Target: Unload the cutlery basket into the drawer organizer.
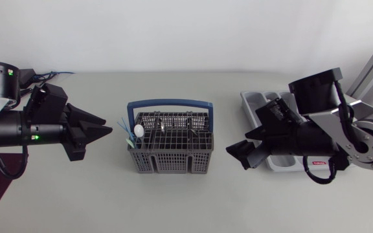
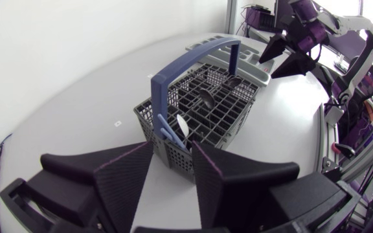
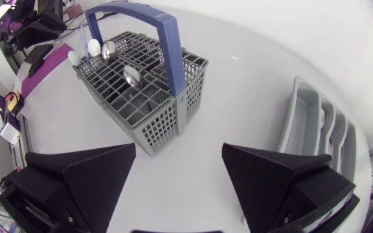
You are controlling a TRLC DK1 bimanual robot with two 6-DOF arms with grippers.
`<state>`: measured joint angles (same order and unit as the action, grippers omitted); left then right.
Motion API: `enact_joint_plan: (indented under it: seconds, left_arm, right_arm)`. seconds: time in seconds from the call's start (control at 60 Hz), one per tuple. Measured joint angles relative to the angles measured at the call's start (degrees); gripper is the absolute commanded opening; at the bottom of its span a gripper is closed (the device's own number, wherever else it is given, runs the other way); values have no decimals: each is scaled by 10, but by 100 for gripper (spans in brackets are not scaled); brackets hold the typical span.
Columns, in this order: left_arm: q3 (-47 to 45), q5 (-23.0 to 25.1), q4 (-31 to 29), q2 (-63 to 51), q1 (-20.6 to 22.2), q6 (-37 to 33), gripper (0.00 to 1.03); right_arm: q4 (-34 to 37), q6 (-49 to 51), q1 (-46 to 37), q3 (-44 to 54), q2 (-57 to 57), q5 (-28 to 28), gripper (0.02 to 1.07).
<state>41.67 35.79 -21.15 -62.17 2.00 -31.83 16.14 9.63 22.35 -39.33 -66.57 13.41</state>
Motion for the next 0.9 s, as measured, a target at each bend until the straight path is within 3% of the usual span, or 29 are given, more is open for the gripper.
enact_joint_plan:
  seconds: [0.25,0.583,0.7,0.9]
  left_arm:
    - [55,-7,-61,-18,12,58,78]
    - [117,-122,-116,-71,63,127,77]
    - [132,-151,-134,-80,83,148,61]
    - [159,-174,-144,-89,90,170,47]
  right_arm:
    - [18,-2,21,8,24,-1,102]
    - [21,-5,43,18,37,-17,102]
    - [21,-5,46,22,39,-19,102]
    - [22,-7,49,30,45,-22,102]
